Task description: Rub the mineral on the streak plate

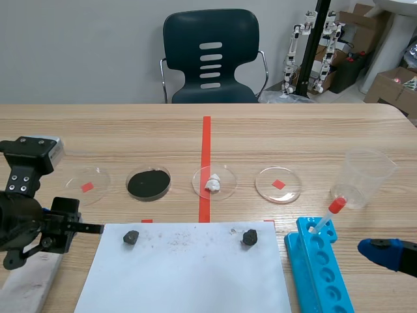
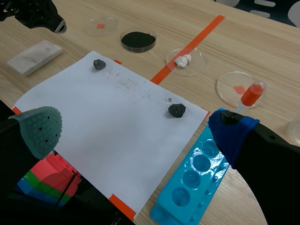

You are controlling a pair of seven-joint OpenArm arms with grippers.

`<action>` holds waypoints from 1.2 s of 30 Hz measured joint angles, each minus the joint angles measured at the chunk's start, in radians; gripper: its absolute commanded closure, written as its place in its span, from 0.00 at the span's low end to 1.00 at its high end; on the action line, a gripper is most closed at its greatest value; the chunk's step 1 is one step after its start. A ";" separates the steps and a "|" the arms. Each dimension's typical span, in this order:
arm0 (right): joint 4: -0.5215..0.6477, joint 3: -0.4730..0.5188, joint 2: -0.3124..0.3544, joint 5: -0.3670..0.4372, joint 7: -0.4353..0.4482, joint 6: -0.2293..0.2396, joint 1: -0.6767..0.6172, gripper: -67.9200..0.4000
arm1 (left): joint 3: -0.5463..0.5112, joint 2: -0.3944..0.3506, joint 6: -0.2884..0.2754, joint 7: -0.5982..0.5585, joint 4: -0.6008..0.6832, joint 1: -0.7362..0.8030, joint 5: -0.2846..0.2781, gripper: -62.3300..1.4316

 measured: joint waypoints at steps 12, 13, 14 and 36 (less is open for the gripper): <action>0.000 0.000 0.000 0.000 0.000 0.000 0.000 0.00 | -0.002 -0.049 0.073 0.143 -0.232 -0.123 -0.046 0.80; 0.000 0.000 0.000 0.000 0.000 0.000 0.000 0.00 | -0.002 -0.050 0.072 0.146 -0.243 -0.127 -0.046 0.80; 0.000 0.000 0.000 0.000 0.000 0.000 0.000 0.00 | -0.002 -0.051 0.070 0.146 -0.254 -0.132 -0.046 0.80; 0.000 0.000 0.000 0.000 0.000 0.000 0.000 0.00 | -0.003 -0.053 0.023 0.108 -0.367 -0.190 0.027 0.80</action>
